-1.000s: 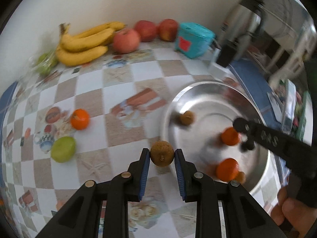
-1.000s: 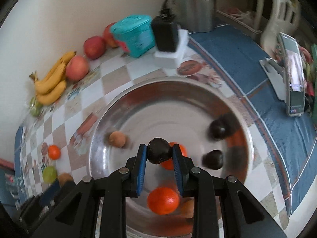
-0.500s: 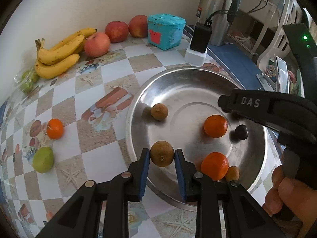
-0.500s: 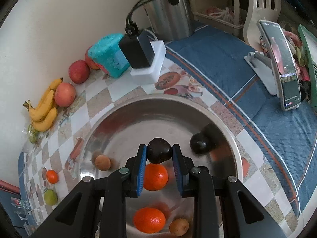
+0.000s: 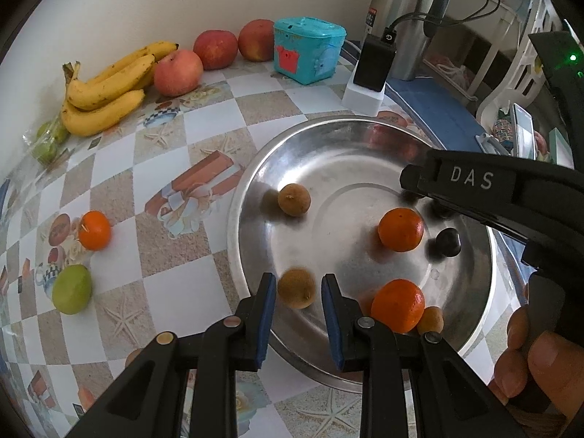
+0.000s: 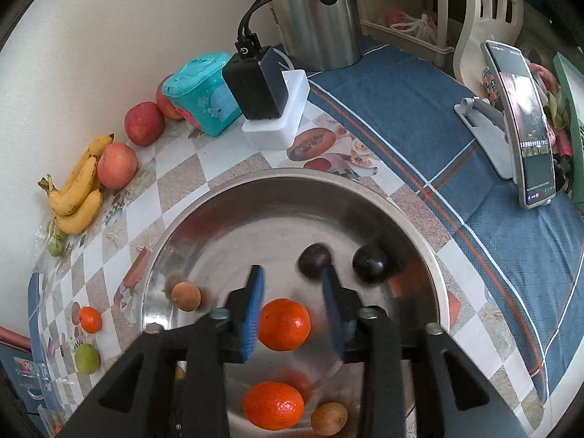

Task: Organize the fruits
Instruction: 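Carry the kiwi over the steel bowl while the right tool carries the plum, then open the left gripper over the bowl while the right gripper releases the plum, then move both open tools back from the bowl toward the green pear and mandarin, then close the left gripper on the green pear, then grasp the mandarin with the right gripper while the left gripper holds the pear, then carry the pear over the steel bowl while the right tool carries the mandarin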

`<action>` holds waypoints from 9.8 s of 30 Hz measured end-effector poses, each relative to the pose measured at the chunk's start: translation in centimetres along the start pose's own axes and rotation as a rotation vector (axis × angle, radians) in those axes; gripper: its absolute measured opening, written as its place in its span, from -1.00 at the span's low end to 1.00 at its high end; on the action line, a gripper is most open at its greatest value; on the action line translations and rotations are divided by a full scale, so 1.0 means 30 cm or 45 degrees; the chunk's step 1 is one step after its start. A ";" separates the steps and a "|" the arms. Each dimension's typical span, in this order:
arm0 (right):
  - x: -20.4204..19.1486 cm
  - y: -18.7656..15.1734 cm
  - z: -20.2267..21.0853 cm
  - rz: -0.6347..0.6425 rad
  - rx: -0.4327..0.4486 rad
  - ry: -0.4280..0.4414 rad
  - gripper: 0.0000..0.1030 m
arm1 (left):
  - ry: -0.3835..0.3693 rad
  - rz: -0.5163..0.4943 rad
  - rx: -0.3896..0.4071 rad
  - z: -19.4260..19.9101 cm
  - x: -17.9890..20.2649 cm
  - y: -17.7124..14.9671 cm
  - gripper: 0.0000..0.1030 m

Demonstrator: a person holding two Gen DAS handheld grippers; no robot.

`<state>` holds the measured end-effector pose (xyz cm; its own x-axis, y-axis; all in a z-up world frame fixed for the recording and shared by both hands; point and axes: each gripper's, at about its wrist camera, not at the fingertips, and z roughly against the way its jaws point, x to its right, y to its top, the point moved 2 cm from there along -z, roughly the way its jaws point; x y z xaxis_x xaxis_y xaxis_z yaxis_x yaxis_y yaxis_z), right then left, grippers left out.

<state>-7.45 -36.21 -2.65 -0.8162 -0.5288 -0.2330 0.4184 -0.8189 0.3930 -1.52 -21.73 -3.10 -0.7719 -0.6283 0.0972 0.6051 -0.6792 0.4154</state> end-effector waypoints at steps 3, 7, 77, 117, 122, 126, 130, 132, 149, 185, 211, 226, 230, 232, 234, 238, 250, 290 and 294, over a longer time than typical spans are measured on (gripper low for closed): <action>-0.005 0.001 0.010 0.003 0.005 0.006 -0.23 | 0.001 0.003 0.000 0.001 0.000 0.000 -0.43; -0.014 0.004 0.019 0.025 -0.003 -0.002 -0.04 | 0.002 0.018 -0.004 0.005 -0.007 0.004 -0.42; -0.531 -0.289 0.048 0.693 -0.134 0.259 0.87 | 0.514 1.013 0.002 0.229 -0.887 -0.189 1.00; -0.557 -0.184 -0.066 0.608 -0.096 0.101 0.87 | 0.153 0.844 -0.049 0.011 -0.777 -0.068 0.53; -0.540 -0.176 -0.065 0.589 -0.099 0.096 0.87 | 0.144 0.821 -0.059 -0.003 -0.758 -0.065 0.48; -0.540 -0.180 -0.067 0.591 -0.105 0.092 0.87 | 0.140 0.809 -0.064 -0.014 -0.745 -0.061 0.36; -0.541 -0.184 -0.067 0.596 -0.109 0.091 0.87 | 0.138 0.798 -0.073 -0.025 -0.738 -0.063 0.19; -0.541 -0.185 -0.068 0.596 -0.109 0.088 0.87 | 0.142 0.798 -0.073 -0.037 -0.733 -0.059 0.14; -0.558 -0.191 -0.045 0.627 -0.065 0.162 0.87 | 0.224 0.851 0.042 0.083 -0.787 -0.064 0.12; -0.872 -0.283 -0.114 0.810 -0.096 0.403 0.18 | 0.241 1.005 0.186 0.185 -0.964 -0.118 0.13; -0.909 -0.290 -0.180 0.822 -0.143 0.265 -0.28 | 0.210 1.061 0.147 0.166 -0.995 -0.144 0.13; -0.790 -0.380 -0.049 0.792 -0.158 0.289 -0.28 | 0.193 1.004 0.088 0.180 -0.908 -0.190 0.13; -0.755 -0.391 -0.008 0.779 -0.150 0.280 -0.28 | 0.195 1.005 0.076 0.188 -0.897 -0.209 0.12; -0.741 -0.393 0.013 0.783 -0.136 0.266 -0.28 | 0.198 1.003 0.077 0.195 -0.894 -0.217 0.12; -0.723 -0.395 0.039 0.780 -0.122 0.264 -0.28 | 0.205 0.995 0.081 0.204 -0.888 -0.223 0.12; -0.695 -0.402 0.084 0.766 -0.107 0.295 -0.28 | 0.217 0.976 0.095 0.230 -0.870 -0.231 0.12; -0.630 -0.418 0.145 0.729 -0.117 0.333 -0.28 | 0.253 0.936 0.111 0.272 -0.819 -0.246 0.12; -0.117 -0.127 0.089 0.143 -0.063 0.180 -0.27 | 0.019 0.161 0.202 0.143 -0.126 -0.029 0.13; -0.104 -0.129 0.073 0.124 -0.080 0.172 -0.27 | 0.010 0.093 0.209 0.109 -0.078 -0.023 0.13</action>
<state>-7.41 -30.90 -1.51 -0.7113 -0.6280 -0.3156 0.5204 -0.7724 0.3641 -0.77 -18.53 -0.64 -0.7251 -0.6770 0.1260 0.6193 -0.5610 0.5493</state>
